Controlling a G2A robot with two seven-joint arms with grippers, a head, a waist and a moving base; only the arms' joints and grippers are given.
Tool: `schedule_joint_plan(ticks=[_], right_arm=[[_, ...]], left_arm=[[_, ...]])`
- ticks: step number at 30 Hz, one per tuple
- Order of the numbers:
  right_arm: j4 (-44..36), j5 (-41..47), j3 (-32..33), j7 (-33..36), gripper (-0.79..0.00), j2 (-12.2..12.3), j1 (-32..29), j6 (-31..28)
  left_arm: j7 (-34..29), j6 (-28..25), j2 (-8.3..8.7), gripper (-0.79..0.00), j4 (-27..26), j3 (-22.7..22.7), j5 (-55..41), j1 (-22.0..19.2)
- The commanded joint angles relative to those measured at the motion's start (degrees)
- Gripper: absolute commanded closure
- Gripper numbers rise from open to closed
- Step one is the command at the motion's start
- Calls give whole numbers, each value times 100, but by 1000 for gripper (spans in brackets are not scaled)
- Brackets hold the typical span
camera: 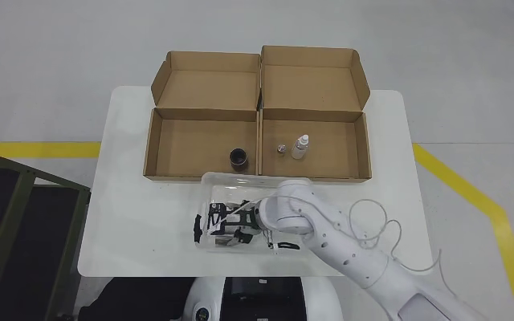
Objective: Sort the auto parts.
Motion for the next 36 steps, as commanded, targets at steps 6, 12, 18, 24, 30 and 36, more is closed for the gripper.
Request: schedule_joint_plan(ticks=[6, 12, 18, 24, 30, 36], right_arm=[[-148, -465, 33, -174, -616, 32, -50, 325], [-341, -848, 37, -422, -625, 81, -178, 271], [-283, -981, -130, -527, -600, 68, -164, 3], [-155, -978, -224, -613, -363, 32, -110, -18], [-153, -1050, -258, -655, -336, 23, -96, -19], [-166, -1124, -268, -747, -348, 34, -112, -128]], left_arm=[[0, 0, 0, -785, 0, 0, 0, 0], [0, 0, 0, -785, 0, 0, 0, 0], [0, 0, 0, -785, 0, 0, 0, 0], [0, 0, 0, -785, 0, 0, 0, 0], [0, 0, 0, -785, 0, 0, 0, 0], [0, 0, 0, -785, 0, 0, 0, 0]])
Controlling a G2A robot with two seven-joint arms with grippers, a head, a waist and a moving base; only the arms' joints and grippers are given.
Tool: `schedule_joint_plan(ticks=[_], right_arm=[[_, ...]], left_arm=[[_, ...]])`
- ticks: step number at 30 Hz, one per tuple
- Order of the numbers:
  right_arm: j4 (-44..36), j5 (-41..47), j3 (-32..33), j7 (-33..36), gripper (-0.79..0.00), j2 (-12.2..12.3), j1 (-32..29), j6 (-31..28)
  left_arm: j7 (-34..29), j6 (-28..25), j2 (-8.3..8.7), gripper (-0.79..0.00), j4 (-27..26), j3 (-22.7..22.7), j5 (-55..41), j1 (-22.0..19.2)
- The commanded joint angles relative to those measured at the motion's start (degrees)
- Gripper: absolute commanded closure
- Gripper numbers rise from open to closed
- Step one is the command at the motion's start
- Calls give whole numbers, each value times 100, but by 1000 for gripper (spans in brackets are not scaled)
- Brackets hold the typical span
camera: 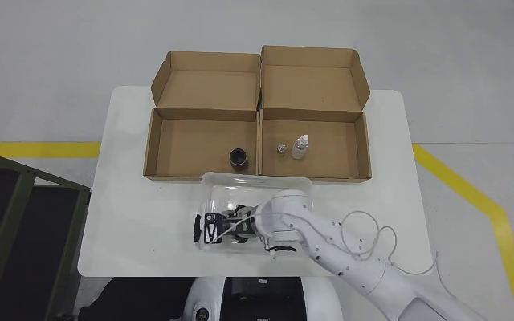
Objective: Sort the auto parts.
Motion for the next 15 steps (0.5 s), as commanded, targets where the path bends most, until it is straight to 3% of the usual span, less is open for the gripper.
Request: schedule_joint_plan(ticks=[1, 12, 15], right_arm=[[13, -18, -3, -35, -348, 0, -1, -11], [134, -211, -76, -295, -286, -35, 60, -37], [173, -180, -79, -391, -231, -42, 69, -97]], left_arm=[[0, 0, 0, -785, 0, 0, 0, 0], [0, 0, 0, -785, 0, 0, 0, 0], [0, 0, 0, -785, 0, 0, 0, 0]])
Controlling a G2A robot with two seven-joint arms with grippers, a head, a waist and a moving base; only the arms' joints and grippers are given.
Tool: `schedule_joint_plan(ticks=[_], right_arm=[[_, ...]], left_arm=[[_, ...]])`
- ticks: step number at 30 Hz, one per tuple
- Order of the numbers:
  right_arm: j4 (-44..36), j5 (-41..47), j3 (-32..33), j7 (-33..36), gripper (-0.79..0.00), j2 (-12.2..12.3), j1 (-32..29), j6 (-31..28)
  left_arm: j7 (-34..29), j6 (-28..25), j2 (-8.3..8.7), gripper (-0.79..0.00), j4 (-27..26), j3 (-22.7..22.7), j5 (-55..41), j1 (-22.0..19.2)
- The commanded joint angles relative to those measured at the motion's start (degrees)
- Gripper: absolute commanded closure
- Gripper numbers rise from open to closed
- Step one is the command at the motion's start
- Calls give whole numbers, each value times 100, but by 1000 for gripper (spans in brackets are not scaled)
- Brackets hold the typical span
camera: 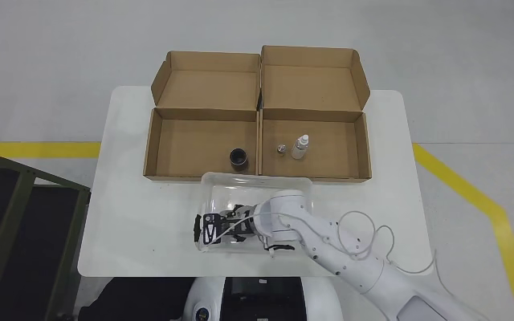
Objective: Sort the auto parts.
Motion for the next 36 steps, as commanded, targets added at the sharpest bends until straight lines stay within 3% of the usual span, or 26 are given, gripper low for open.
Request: schedule_joint_plan(ticks=[1, 2, 5, 27, 34, 35, 36], right_arm=[[27, 13, 4, -72, -200, -3, 5, -37], [37, 4, 4, -88, -188, -3, 6, -44], [7, -36, 19, -139, 0, -1, 8, -48], [-1367, -483, 957, 418, 0, 389, -634, -64], [-1216, -440, 866, 286, 0, 382, -639, -85], [-1180, -460, 860, 283, -117, 381, -635, -61], [-1130, -495, 856, 307, -283, 382, -635, -32]], left_arm=[[0, 0, 0, -785, 0, 0, 0, 0], [0, 0, 0, -785, 0, 0, 0, 0], [0, 0, 0, -785, 0, 0, 0, 0], [0, 0, 0, -785, 0, 0, 0, 0], [0, 0, 0, -785, 0, 0, 0, 0], [0, 0, 0, -785, 0, 0, 0, 0], [0, 0, 0, -785, 0, 0, 0, 0]])
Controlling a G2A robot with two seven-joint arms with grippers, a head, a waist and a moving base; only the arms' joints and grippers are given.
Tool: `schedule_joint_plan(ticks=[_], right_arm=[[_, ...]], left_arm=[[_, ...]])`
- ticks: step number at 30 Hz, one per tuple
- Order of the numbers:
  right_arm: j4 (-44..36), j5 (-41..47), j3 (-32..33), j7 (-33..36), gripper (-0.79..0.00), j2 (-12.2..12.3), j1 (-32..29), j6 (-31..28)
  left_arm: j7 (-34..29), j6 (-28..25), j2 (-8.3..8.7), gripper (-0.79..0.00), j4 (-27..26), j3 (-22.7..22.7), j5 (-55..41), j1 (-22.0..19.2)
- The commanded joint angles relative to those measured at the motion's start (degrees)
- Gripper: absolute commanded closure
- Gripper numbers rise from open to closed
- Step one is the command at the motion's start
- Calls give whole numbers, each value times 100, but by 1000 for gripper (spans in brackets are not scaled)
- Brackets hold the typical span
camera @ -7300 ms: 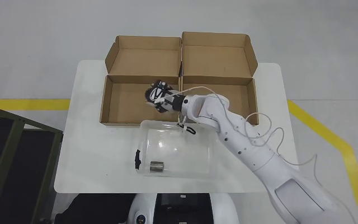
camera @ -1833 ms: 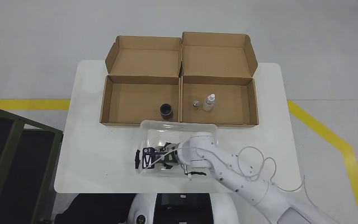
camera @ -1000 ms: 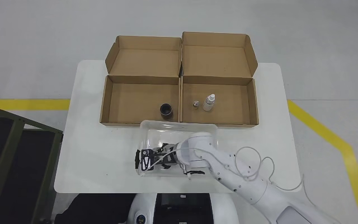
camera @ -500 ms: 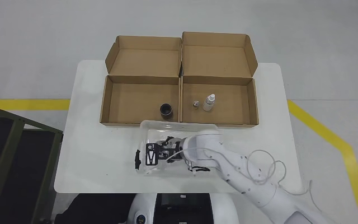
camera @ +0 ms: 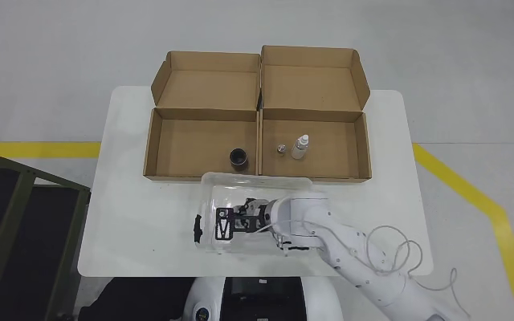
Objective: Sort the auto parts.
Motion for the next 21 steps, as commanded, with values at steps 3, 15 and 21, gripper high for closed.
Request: schedule_joint_plan(ticks=[3, 15, 21], right_arm=[[230, -46, 2, 54, -369, 6, -7, 70], [-227, 13, 304, -38, -520, 110, -192, 47], [-590, 86, 500, 219, -548, 194, -369, -11]], left_arm=[[0, 0, 0, -785, 0, 0, 0, 0], [0, 0, 0, -785, 0, 0, 0, 0], [0, 0, 0, -785, 0, 0, 0, 0]])
